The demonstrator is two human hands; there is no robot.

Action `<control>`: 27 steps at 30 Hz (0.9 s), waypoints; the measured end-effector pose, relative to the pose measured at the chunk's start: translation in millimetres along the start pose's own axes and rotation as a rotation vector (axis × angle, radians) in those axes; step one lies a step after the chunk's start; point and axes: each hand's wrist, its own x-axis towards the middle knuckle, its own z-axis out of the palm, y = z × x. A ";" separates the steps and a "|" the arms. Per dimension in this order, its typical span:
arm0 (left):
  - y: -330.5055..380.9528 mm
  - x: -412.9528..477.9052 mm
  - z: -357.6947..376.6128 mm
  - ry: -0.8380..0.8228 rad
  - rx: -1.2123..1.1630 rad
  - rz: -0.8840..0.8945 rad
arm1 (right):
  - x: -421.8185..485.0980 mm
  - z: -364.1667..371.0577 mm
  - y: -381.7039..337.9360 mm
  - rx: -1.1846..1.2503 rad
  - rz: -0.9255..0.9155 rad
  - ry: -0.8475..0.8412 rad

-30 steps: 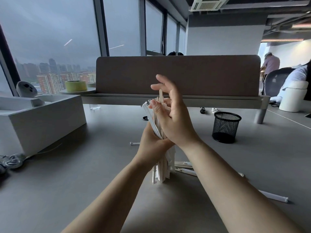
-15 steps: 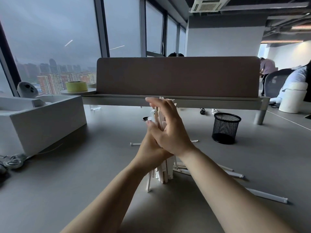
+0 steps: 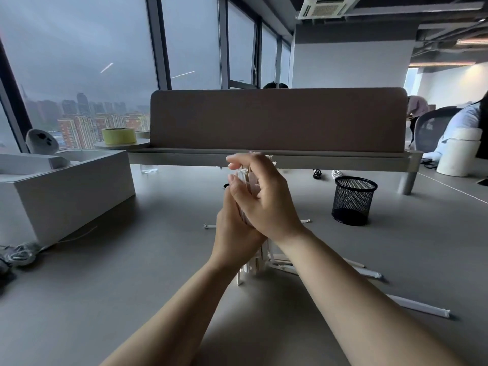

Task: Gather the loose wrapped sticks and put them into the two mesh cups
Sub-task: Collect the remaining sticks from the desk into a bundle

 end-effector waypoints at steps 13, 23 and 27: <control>-10.3 -15.0 3.9 -0.029 -0.064 -0.048 | -15.5 7.4 8.0 0.034 0.037 -0.002; -5.5 -5.9 2.8 -0.085 -0.201 -0.016 | -13.0 7.9 12.7 0.040 0.052 -0.081; -8.4 0.2 -0.2 -0.013 -0.306 -0.072 | -2.6 -1.9 -0.9 0.340 0.348 -0.150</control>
